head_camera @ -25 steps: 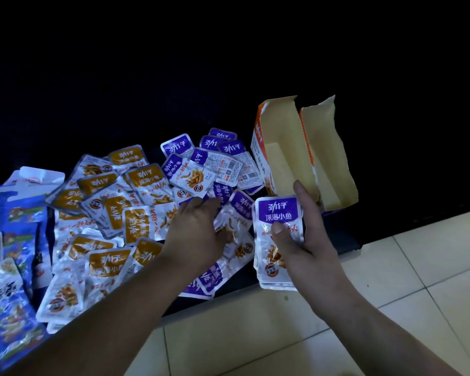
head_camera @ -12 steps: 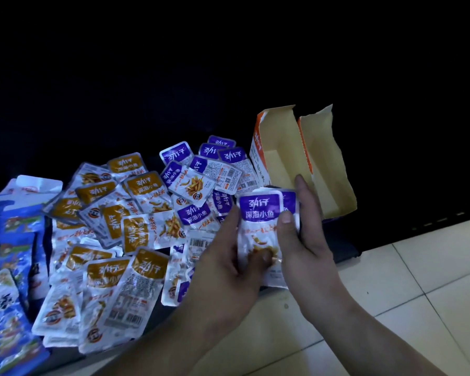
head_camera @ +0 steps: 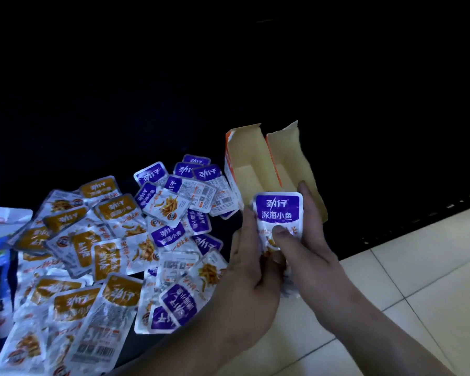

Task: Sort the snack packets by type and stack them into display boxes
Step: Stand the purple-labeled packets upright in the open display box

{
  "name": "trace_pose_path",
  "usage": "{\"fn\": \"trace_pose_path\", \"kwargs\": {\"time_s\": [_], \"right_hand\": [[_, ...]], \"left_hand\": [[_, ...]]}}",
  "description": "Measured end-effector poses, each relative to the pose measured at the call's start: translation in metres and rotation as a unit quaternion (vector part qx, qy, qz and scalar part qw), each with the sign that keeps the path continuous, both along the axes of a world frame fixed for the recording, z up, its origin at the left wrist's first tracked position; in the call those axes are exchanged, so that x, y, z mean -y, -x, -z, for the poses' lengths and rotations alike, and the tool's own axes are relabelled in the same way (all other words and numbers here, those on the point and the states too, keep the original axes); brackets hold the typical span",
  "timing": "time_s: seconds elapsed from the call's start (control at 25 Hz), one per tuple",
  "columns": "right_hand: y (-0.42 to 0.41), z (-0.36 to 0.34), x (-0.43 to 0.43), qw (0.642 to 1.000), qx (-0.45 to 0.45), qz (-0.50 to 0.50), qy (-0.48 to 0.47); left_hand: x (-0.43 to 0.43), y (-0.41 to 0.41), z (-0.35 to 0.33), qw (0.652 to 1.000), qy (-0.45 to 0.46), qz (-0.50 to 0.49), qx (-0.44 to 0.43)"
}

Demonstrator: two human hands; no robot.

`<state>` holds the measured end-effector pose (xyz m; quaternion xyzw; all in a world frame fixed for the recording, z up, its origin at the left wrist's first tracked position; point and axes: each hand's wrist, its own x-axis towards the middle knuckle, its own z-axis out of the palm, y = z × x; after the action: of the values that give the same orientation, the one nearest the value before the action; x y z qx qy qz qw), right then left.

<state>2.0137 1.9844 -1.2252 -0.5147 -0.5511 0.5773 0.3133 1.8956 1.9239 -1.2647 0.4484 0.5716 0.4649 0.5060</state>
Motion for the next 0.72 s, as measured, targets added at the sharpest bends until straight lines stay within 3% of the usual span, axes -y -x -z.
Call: {"fn": "trace_pose_path", "kwargs": {"time_s": [0.04, 0.12, 0.2, 0.4, 0.56, 0.72], "right_hand": [[-0.011, -0.003, -0.007, 1.0, 0.01, 0.005, -0.015], [-0.029, -0.005, -0.012, 0.998, 0.037, 0.022, -0.043], [-0.044, -0.001, -0.01, 0.995, 0.071, 0.03, -0.063], [-0.058, 0.003, -0.005, 0.985, 0.116, 0.051, -0.119], [-0.064, 0.007, -0.008, 0.986, 0.09, 0.061, -0.126], [-0.061, 0.005, -0.01, 0.99, 0.064, 0.037, -0.124]], "left_hand": [[-0.009, -0.002, -0.002, 0.999, -0.026, 0.025, -0.036], [-0.028, 0.002, -0.004, 0.975, -0.097, 0.035, -0.196], [-0.045, 0.004, 0.0, 0.911, -0.173, 0.014, -0.374], [-0.07, -0.023, 0.013, 0.78, -0.039, 0.119, -0.613], [-0.076, -0.018, 0.025, 0.748, -0.139, 0.078, -0.644], [-0.052, 0.005, 0.027, 0.767, -0.156, 0.118, -0.611]]}}
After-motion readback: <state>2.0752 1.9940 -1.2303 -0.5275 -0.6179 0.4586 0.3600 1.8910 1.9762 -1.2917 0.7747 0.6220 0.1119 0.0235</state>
